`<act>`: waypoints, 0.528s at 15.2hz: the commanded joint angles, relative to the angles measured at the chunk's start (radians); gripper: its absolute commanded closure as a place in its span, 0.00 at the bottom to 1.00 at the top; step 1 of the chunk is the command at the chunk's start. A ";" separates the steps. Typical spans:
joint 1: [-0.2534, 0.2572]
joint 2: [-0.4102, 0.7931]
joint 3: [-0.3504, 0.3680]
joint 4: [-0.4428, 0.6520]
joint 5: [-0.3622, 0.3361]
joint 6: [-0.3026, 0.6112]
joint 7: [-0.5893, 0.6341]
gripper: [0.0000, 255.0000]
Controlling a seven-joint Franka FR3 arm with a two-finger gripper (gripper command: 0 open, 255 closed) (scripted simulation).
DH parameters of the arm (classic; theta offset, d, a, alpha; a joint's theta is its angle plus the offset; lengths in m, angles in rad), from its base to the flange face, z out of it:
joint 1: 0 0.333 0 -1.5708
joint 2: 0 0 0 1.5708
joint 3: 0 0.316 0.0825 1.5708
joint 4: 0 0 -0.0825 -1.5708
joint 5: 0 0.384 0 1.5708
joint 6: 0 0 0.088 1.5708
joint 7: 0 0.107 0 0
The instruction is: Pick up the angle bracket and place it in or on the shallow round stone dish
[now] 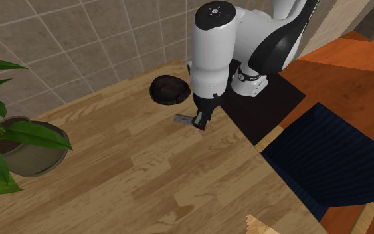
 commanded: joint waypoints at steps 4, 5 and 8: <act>-0.035 -0.094 -0.095 -0.090 0.015 -0.018 -0.146 1.00; -0.043 -0.109 -0.114 -0.105 0.014 -0.021 -0.172 1.00; -0.069 -0.147 -0.172 -0.145 0.004 -0.030 -0.251 1.00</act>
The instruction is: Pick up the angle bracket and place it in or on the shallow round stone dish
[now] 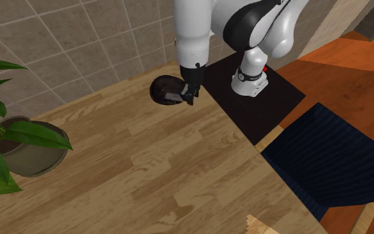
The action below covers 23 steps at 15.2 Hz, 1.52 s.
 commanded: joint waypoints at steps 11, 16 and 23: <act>-0.110 -0.046 -0.189 -0.082 -0.074 0.006 -0.256 1.00; -0.108 -0.014 -0.185 -0.126 -0.070 0.082 -0.261 1.00; -0.107 0.033 -0.180 -0.169 -0.064 0.172 -0.267 1.00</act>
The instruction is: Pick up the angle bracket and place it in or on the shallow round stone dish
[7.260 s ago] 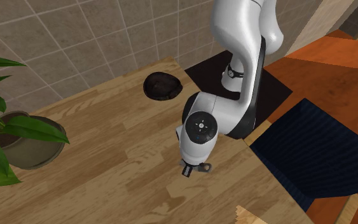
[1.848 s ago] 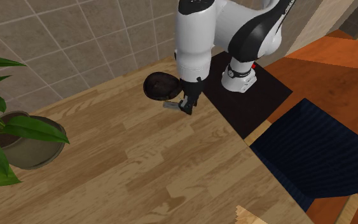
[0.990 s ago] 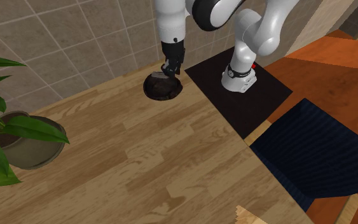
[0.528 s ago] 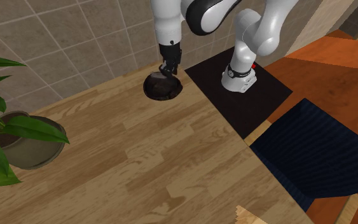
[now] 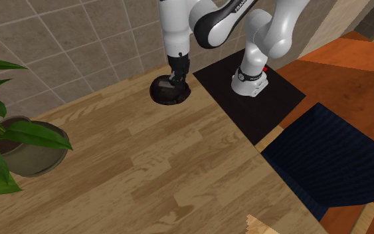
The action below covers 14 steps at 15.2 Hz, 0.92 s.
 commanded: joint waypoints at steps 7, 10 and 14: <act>0.000 0.006 0.001 -0.002 0.001 0.008 0.001 0.00; 0.000 0.006 0.001 -0.002 0.001 0.008 0.001 0.00; -0.003 -0.035 -0.006 0.037 -0.005 -0.071 0.002 0.00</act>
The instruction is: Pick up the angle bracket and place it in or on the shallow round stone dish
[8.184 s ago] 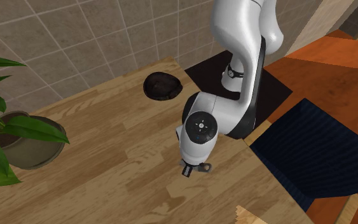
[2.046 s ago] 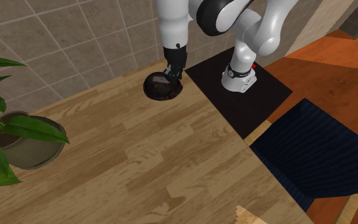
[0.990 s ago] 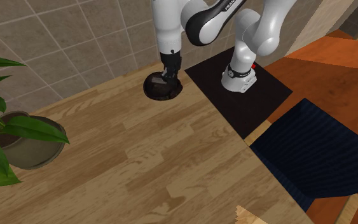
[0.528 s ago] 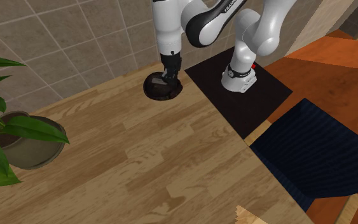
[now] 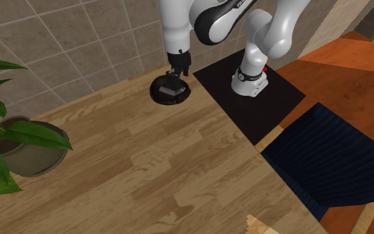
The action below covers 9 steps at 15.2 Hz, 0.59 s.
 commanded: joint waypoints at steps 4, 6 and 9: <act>-0.006 -0.042 -0.010 0.059 -0.009 -0.103 0.000 0.00; -0.006 -0.042 -0.010 0.059 -0.009 -0.103 0.000 0.00; -0.006 -0.042 -0.010 0.059 -0.009 -0.103 0.000 0.00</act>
